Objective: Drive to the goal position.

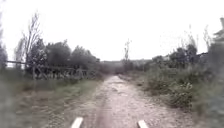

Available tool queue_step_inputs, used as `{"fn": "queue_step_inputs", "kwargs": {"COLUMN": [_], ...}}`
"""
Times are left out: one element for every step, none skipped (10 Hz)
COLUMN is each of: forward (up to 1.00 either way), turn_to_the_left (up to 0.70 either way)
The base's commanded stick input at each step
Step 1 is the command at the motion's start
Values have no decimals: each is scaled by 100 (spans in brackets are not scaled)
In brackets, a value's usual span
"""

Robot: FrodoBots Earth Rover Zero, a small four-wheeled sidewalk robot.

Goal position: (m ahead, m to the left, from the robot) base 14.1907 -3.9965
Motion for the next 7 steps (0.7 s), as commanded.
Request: {"fn": "queue_step_inputs", "kwargs": {"forward": [70,70,70,70,70,70,70], "turn_to_the_left": [0,0,0,0,0,0,-24]}}
